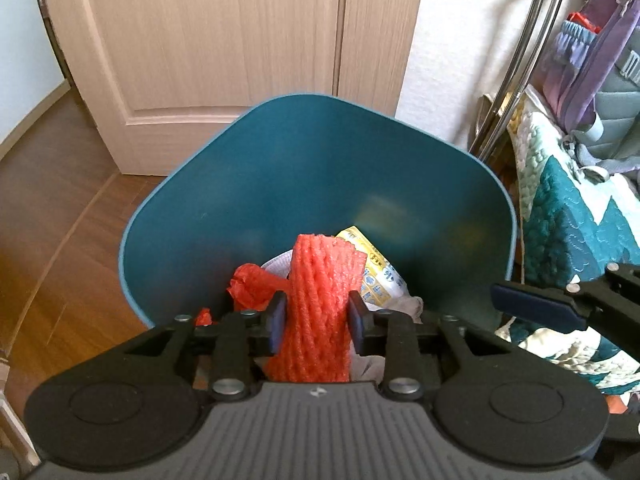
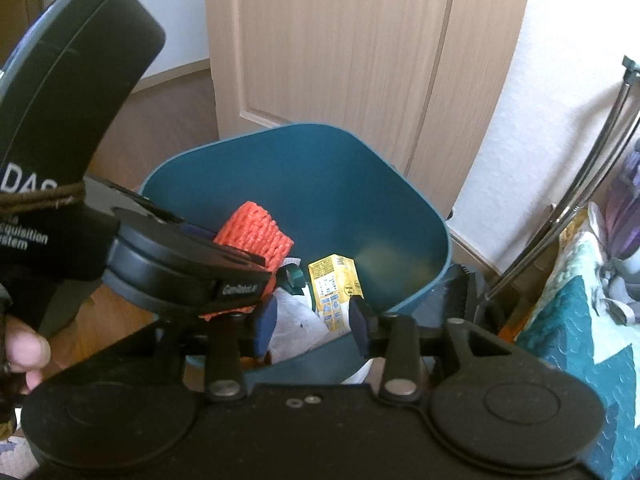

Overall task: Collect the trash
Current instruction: 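Open both tools to drop the mesh sleeve and wrapper into the wastebasket, then move both tools back down under the chair toward the plastic bags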

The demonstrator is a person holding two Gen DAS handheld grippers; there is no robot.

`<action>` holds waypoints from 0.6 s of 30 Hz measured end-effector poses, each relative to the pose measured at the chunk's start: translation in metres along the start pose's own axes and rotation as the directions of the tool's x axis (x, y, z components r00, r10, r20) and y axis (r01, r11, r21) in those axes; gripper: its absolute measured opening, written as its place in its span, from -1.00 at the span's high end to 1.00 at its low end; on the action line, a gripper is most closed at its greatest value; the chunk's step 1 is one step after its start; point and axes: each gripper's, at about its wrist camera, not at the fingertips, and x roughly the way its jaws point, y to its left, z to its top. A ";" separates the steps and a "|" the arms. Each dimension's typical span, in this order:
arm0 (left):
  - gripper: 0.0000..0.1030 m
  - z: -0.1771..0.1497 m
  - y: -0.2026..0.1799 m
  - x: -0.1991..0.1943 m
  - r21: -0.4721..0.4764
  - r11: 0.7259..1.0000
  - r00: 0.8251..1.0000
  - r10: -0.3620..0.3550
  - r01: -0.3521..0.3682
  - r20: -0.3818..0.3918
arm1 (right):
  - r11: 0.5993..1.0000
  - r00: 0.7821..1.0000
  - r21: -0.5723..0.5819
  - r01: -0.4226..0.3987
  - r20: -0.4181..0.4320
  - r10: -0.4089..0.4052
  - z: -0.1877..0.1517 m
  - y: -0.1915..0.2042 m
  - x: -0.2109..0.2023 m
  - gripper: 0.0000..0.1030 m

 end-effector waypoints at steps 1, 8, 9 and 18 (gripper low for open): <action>0.14 -0.001 0.000 -0.005 -0.004 1.000 1.000 0.001 -0.001 0.006 | 1.000 1.000 0.007 0.002 0.004 -0.002 -0.001 -0.001 -0.006 0.25; -0.22 -0.007 -0.006 -0.055 0.002 1.000 0.997 -0.011 0.011 0.080 | 0.998 0.999 0.058 0.000 0.052 -0.003 -0.007 -0.009 -0.052 0.11; -0.22 -0.007 -0.008 -0.063 0.003 1.000 0.996 -0.015 0.015 0.088 | 0.998 0.998 0.062 0.001 0.061 -0.005 -0.008 -0.010 -0.060 0.09; -0.38 -0.024 -0.024 -0.141 0.021 0.999 0.984 -0.053 0.050 0.169 | 0.999 0.989 0.049 -0.006 0.147 -0.001 -0.021 -0.003 -0.139 -0.02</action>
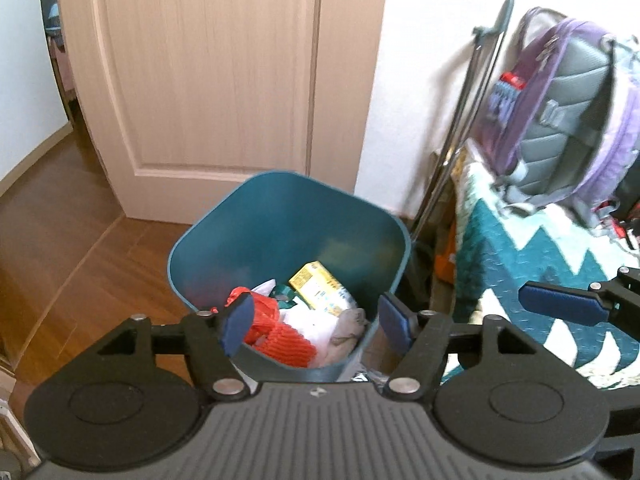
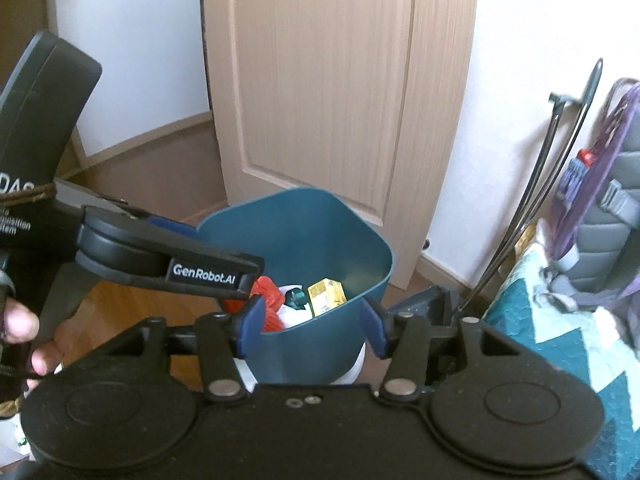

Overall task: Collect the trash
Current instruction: 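Move both tools back down under the chair toward the plastic bags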

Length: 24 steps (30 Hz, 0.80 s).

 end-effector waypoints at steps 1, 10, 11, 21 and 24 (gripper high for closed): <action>-0.39 -0.002 -0.002 -0.009 0.002 1.000 1.000 -0.004 0.004 0.011 | 1.000 1.000 0.000 -0.002 0.009 0.002 -0.001 0.001 -0.009 -0.03; -0.55 -0.024 -0.026 -0.068 0.029 0.998 0.997 -0.049 0.047 0.067 | 1.000 0.998 0.019 0.014 0.060 -0.015 -0.022 -0.004 -0.076 -0.06; -0.56 -0.027 -0.029 -0.074 0.030 0.998 0.996 -0.058 0.055 0.075 | 1.000 0.998 0.021 0.018 0.062 -0.019 -0.024 -0.005 -0.086 -0.06; -0.65 -0.069 -0.065 -0.101 0.057 0.989 0.989 -0.139 0.136 0.057 | 0.997 0.997 0.066 0.039 0.063 -0.043 -0.073 -0.022 -0.140 -0.08; -0.66 -0.083 -0.076 -0.098 0.055 0.986 0.987 -0.159 0.157 0.038 | 0.996 0.998 0.084 0.043 0.051 -0.048 -0.089 -0.032 -0.147 -0.08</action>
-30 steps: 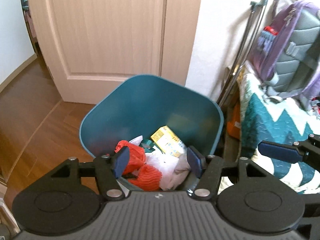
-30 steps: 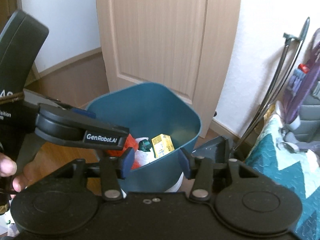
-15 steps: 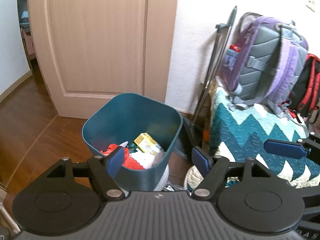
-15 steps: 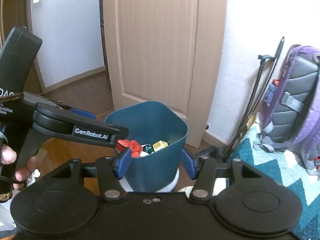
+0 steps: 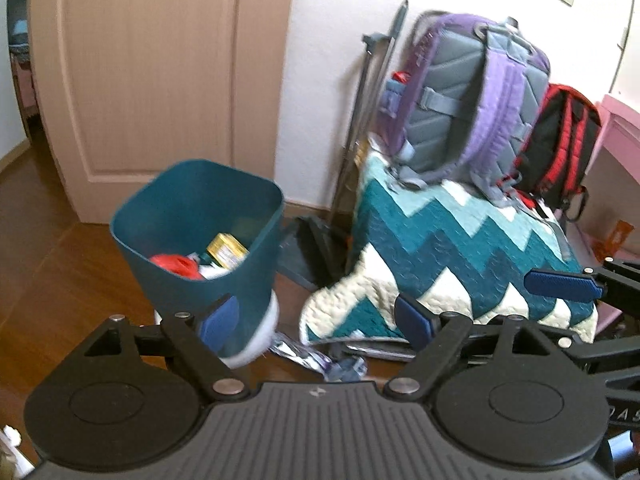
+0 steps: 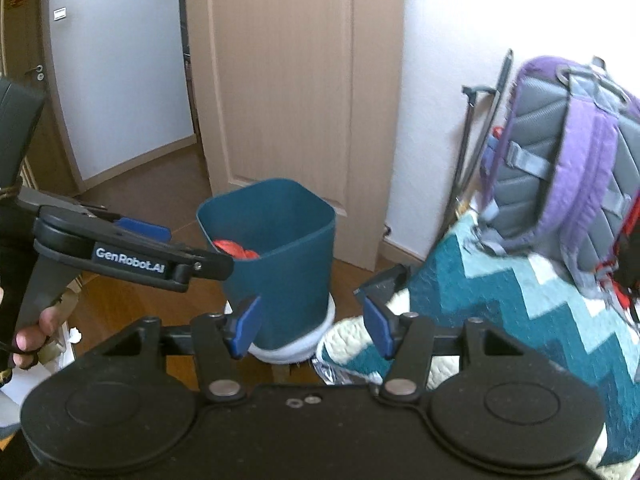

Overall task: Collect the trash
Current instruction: 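Move both tools back down under the chair toward the plastic bags, then grasp the silver foil bag with the left tool while the right tool grasps the clear plastic bag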

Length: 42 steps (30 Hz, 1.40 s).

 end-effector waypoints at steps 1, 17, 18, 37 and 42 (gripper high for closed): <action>-0.67 -0.004 -0.004 0.004 0.002 1.000 1.000 -0.002 0.002 -0.006 | 1.000 1.000 0.006 0.003 -0.004 -0.003 -0.005 -0.004 0.000 -0.08; -0.90 -0.075 -0.028 0.159 -0.103 0.992 0.948 0.030 -0.066 -0.317 | 0.959 0.971 0.281 0.032 -0.236 0.037 -0.115 -0.085 0.090 -0.09; -0.90 -0.080 -0.027 0.170 -0.113 0.991 0.940 0.034 -0.076 -0.338 | 0.952 0.966 0.303 0.040 -0.255 0.041 -0.123 -0.091 0.100 -0.09; -0.90 -0.131 0.010 0.385 -0.191 0.962 0.869 0.081 -0.197 -0.489 | 0.673 0.907 0.706 0.220 -0.402 0.125 -0.232 -0.173 0.307 -0.08; -0.90 -0.145 0.023 0.435 -0.235 0.941 0.846 0.088 -0.244 -0.525 | 0.597 0.899 0.765 0.242 -0.408 0.158 -0.254 -0.186 0.358 -0.08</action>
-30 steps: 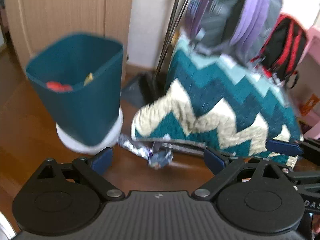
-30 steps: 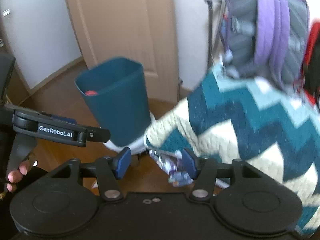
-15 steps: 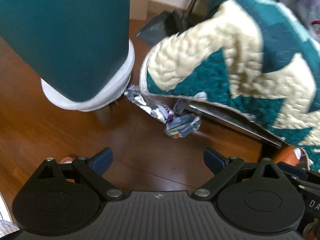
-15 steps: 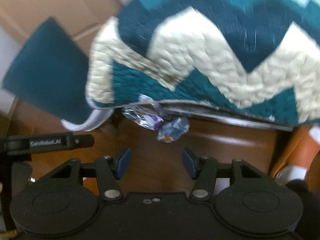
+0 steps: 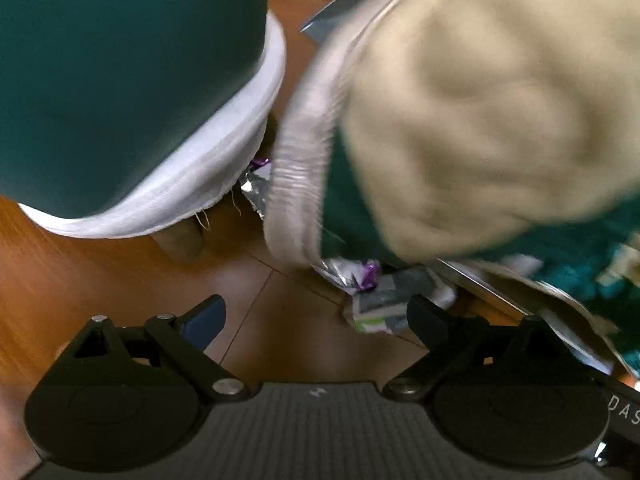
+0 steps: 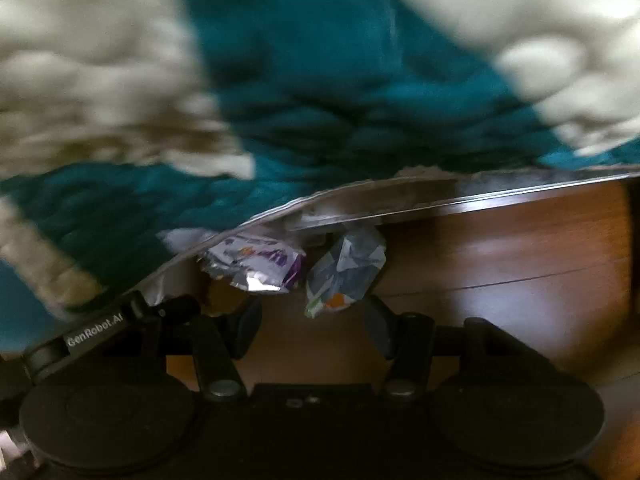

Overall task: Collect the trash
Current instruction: 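Grasp the silver foil bag with the left tool while the right tool grasps the clear plastic bag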

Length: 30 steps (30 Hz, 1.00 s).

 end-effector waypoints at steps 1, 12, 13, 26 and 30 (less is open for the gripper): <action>-0.90 0.002 0.002 0.010 -0.020 1.000 1.000 0.000 -0.001 -0.011 | 1.000 1.000 0.011 -0.003 -0.001 0.003 0.003 -0.002 0.009 -0.08; -0.89 0.011 0.016 0.081 -0.175 0.984 0.999 0.031 -0.038 -0.045 | 0.997 1.000 0.077 0.021 -0.004 -0.021 0.013 -0.013 0.086 -0.05; -0.89 0.012 0.017 0.086 -0.193 0.981 0.999 0.028 -0.036 -0.044 | 0.996 1.000 0.083 0.024 -0.003 -0.024 0.015 -0.013 0.088 -0.05; -0.30 0.020 0.016 0.137 -0.275 0.961 0.997 0.000 -0.022 -0.078 | 0.992 0.999 0.114 0.052 0.002 -0.052 0.023 -0.018 0.129 0.16; -0.18 0.020 0.016 0.144 -0.275 0.961 0.998 -0.005 -0.014 -0.069 | 0.990 0.996 0.106 0.090 -0.015 -0.089 0.021 -0.020 0.140 0.53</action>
